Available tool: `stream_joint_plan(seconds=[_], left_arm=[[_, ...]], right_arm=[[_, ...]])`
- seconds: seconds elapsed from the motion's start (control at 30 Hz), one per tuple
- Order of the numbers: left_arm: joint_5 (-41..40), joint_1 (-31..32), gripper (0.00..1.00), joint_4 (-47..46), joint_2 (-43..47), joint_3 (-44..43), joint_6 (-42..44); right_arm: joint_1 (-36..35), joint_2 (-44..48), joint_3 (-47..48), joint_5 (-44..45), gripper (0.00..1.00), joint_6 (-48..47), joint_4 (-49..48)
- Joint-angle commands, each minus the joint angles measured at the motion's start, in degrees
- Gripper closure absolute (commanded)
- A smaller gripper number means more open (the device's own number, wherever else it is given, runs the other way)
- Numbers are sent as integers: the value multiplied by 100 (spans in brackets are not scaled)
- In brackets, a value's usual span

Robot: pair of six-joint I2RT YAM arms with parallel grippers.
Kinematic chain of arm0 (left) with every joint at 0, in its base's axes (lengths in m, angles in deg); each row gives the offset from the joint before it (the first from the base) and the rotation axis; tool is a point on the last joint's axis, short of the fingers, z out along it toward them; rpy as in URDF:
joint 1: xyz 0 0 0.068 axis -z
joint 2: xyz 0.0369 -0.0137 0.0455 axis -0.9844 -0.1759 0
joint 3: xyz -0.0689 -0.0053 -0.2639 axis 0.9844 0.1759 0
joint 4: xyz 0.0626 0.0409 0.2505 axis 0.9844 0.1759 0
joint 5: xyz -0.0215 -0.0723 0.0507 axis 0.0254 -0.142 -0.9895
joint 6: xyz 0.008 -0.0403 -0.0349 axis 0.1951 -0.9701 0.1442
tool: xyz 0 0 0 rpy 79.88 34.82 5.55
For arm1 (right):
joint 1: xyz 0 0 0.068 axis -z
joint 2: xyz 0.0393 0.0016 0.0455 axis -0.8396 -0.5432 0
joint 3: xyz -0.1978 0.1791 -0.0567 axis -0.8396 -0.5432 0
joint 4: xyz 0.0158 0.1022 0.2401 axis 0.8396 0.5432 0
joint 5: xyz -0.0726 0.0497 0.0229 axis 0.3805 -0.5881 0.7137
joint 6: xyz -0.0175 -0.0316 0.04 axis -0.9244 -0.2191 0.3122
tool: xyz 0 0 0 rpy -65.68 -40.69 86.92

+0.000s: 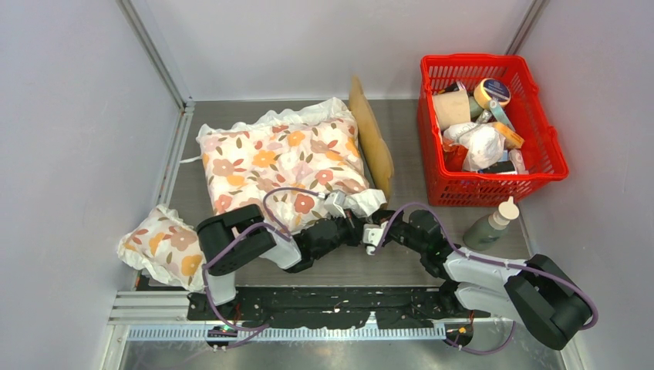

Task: Set up the pet bed
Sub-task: Tie the ropes to the bed frame.

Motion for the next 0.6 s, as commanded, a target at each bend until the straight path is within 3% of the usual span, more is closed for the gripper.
stream_joint_plan(seconds=[0.0, 0.57], left_arm=[[26, -30, 100, -402, 54, 77, -42], [-97, -29, 100, 360, 722, 428, 353]], right_arm=[[108, 207, 151, 231, 95, 228, -243], [295, 683, 113, 1031, 95, 1169, 218]])
